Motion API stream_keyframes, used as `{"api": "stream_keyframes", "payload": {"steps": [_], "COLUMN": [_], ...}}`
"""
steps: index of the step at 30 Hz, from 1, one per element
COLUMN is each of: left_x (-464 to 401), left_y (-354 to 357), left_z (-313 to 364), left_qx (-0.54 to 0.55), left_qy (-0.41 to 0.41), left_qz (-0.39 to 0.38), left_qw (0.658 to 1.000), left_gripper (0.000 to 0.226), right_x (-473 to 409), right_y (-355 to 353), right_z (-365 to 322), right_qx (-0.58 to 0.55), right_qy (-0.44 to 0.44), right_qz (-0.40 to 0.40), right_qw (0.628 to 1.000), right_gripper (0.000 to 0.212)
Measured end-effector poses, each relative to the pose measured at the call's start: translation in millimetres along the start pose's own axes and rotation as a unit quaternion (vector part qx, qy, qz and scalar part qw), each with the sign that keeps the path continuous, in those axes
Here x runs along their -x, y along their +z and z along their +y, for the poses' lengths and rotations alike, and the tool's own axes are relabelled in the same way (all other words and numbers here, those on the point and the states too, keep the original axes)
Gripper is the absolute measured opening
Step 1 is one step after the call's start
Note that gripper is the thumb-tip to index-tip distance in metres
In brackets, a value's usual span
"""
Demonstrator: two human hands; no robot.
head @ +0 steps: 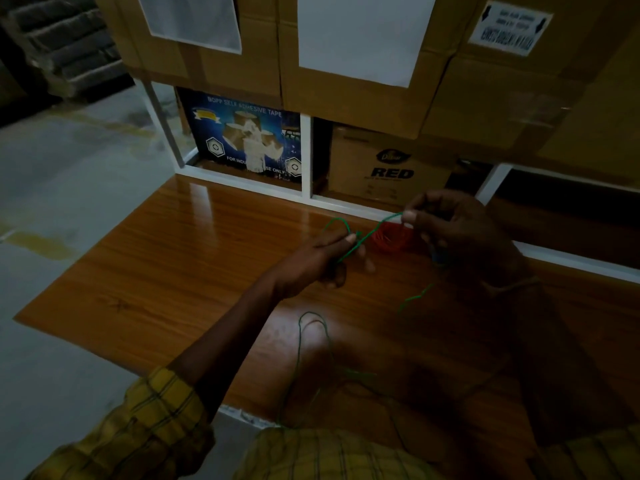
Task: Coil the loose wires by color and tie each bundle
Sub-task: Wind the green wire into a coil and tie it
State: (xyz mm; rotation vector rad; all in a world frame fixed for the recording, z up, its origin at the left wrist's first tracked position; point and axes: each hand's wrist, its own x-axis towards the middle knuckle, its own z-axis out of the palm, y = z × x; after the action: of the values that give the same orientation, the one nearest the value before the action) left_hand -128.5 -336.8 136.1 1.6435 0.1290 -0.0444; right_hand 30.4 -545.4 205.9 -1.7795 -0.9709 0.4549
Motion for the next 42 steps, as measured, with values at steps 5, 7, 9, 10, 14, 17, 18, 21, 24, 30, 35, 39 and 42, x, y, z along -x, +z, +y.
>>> {"api": "stream_keyframes", "payload": {"steps": [5, 7, 9, 10, 14, 17, 18, 21, 24, 30, 35, 39, 42], "left_x": [-2, -1, 1, 1, -5, -19, -23, -35, -36, -34, -32, -31, -30], "left_y": [4, 6, 9, 10, 3, -2, -4, -9, -12, -28, -30, -22, -16], "left_z": [0, 4, 11, 16, 30, 26, 24, 16, 6, -10, -22, -28, -30], "left_qx": [0.123, 0.194, 0.255, 0.276, 0.343, 0.375, 0.374, 0.280, 0.052, -0.281, -0.336, -0.306, -0.288], "left_qy": [0.025, 0.032, 0.039, 0.050, 0.111, 0.146, 0.153, 0.139, 0.137, 0.105, 0.101, 0.120, 0.118], "left_qz": [-0.085, -0.095, -0.083, -0.070, -0.021, 0.031, 0.059, 0.178, 0.229, 0.166, 0.115, 0.090, 0.087], "left_qw": [0.988, 0.976, 0.963, 0.957, 0.932, 0.915, 0.913, 0.933, 0.962, 0.939, 0.929, 0.940, 0.946], "left_gripper": [0.036, 0.034, 0.032, 0.033, 0.055, 0.043, 0.038, 0.039, 0.041, 0.030, 0.022, 0.020, 0.021], "right_x": [-26, -27, -21, -15, 8, 20, 23, 29, 29, 22, 14, 3, -1], "right_y": [28, 43, 60, 69, 101, 116, 119, 118, 110, 82, 64, 59, 52], "right_z": [45, 60, 71, 74, 74, 69, 65, 57, 46, 35, 28, 30, 23], "right_qx": [-0.032, -0.044, -0.052, -0.057, -0.100, -0.115, -0.127, -0.176, -0.233, -0.126, -0.064, -0.114, -0.169], "right_qy": [0.033, 0.043, 0.054, 0.072, 0.117, 0.121, 0.133, 0.138, 0.141, 0.127, 0.084, 0.053, 0.049], "right_qz": [0.103, 0.090, 0.054, 0.034, -0.038, -0.114, -0.140, -0.206, -0.244, -0.176, -0.065, 0.028, 0.049], "right_qw": [0.994, 0.994, 0.996, 0.995, 0.987, 0.979, 0.973, 0.953, 0.931, 0.968, 0.992, 0.992, 0.983], "right_gripper": [0.015, 0.012, 0.018, 0.023, 0.026, 0.007, 0.003, 0.026, 0.031, 0.032, 0.036, 0.038, 0.039]}}
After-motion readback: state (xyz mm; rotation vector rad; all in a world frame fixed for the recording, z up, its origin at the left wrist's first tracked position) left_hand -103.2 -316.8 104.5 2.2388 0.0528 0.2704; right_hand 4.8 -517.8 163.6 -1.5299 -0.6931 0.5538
